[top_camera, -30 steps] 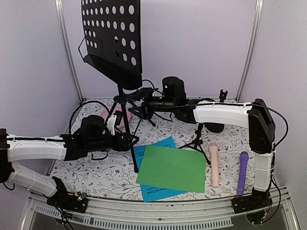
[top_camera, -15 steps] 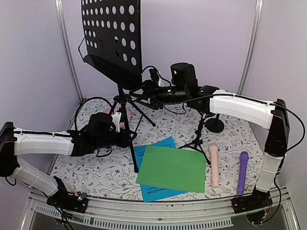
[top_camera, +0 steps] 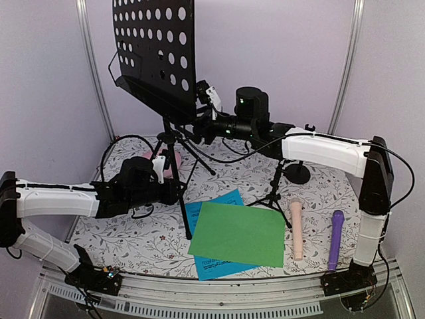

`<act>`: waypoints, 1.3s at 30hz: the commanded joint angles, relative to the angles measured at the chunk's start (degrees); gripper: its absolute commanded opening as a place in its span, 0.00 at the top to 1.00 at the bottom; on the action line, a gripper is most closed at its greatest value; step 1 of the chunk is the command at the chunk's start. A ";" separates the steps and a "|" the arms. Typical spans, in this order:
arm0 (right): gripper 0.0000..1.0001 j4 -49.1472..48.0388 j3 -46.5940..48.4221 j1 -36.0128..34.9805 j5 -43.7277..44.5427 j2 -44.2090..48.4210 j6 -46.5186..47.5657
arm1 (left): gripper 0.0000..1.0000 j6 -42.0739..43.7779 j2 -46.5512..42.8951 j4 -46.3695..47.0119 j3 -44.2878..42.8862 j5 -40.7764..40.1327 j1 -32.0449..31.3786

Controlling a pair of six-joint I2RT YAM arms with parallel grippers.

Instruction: Pack up the instrument practice props

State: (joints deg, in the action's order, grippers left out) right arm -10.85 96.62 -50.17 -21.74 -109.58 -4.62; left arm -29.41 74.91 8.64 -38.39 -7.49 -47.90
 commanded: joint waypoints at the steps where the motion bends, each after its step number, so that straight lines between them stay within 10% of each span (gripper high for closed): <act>1: 0.36 -9.66 4.20 0.32 -2.06 -6.28 8.63 | 0.69 -0.98 -0.56 -0.49 0.12 0.61 -0.48; 20: 0.47 -9.44 26.18 -1.68 -3.40 -21.72 1.40 | 0.69 -1.72 2.17 -0.95 -1.69 2.23 -0.70; 31: 0.89 -8.42 27.70 -3.27 -5.50 -22.22 -0.53 | 0.69 -1.26 1.09 -2.84 -2.57 1.02 -0.77; 39: 0.99 -7.96 30.19 -3.44 -2.17 -19.58 -2.63 | 0.61 -1.41 -9.32 -9.44 -3.25 -1.48 -1.12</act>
State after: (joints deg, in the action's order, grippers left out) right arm -18.83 123.17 -52.25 -25.21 -131.02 -4.05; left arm -31.18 71.92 3.07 -39.83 -7.22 -48.12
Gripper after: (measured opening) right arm 0.169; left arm 0.365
